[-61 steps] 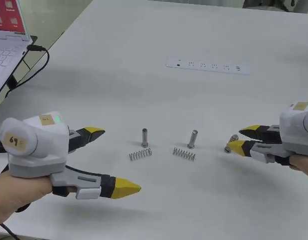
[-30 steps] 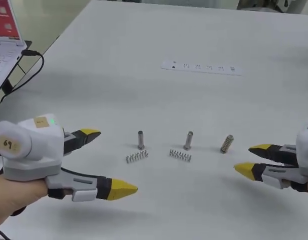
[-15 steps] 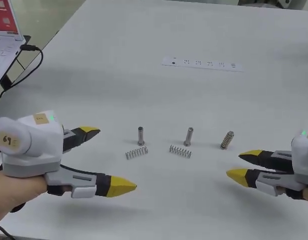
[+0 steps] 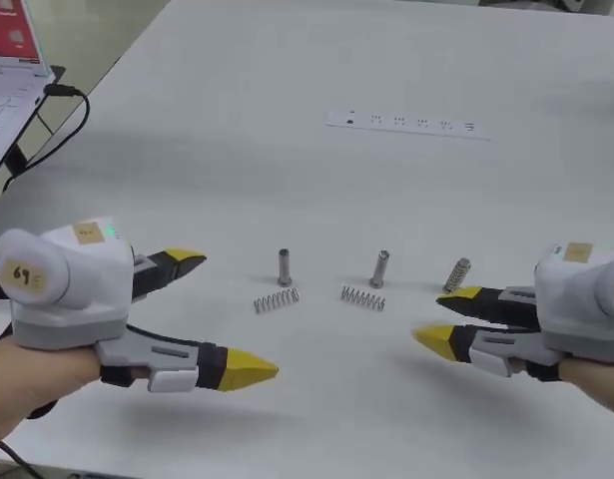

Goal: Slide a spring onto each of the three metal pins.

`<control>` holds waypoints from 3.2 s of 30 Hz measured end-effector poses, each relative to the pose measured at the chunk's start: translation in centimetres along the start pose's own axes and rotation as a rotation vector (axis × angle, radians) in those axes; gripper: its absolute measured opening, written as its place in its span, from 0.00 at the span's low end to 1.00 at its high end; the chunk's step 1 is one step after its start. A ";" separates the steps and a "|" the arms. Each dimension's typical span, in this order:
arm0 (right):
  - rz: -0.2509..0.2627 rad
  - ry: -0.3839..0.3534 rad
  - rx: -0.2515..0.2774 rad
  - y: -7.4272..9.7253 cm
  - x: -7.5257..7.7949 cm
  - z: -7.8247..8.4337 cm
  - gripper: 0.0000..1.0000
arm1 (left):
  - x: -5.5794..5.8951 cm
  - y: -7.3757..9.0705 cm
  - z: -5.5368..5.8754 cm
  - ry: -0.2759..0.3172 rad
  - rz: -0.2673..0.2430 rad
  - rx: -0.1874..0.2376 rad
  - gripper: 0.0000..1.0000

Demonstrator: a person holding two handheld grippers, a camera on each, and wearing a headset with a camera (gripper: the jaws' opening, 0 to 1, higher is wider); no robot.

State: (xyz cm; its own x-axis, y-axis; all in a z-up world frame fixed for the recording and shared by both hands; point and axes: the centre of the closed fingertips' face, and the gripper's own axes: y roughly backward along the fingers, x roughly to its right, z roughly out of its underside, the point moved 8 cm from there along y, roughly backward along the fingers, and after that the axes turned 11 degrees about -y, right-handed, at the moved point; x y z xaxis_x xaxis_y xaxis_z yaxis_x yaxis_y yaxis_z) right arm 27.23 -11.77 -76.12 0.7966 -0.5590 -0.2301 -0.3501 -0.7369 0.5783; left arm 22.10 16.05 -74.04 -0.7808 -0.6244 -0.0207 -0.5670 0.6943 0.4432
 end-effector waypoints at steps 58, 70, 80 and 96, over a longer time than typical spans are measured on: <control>-0.044 0.147 -0.090 -4.9 -0.5 -1.6 0.08 | 0.3 0.0 -0.4 -0.006 0.016 -0.001 0.96; -0.052 0.150 -0.070 -1.7 -1.0 -2.0 0.08 | 1.6 -0.5 -1.0 0.007 0.101 0.022 0.86; -0.078 0.195 -0.075 0.2 -2.0 -1.8 0.08 | 2.8 -3.0 -1.6 -0.040 0.200 -0.006 0.73; -0.186 0.345 -0.095 1.4 -4.3 -2.2 0.08 | 4.1 -6.8 -4.2 -0.120 0.299 0.015 0.50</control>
State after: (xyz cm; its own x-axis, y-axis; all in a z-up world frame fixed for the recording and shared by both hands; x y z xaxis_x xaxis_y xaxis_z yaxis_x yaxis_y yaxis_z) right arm 24.34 -9.56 -72.58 0.9664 -0.2471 -0.0708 -0.1500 -0.7658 0.6254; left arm 23.86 7.23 -73.39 -0.9384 -0.3456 0.0026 -0.3106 0.8466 0.4323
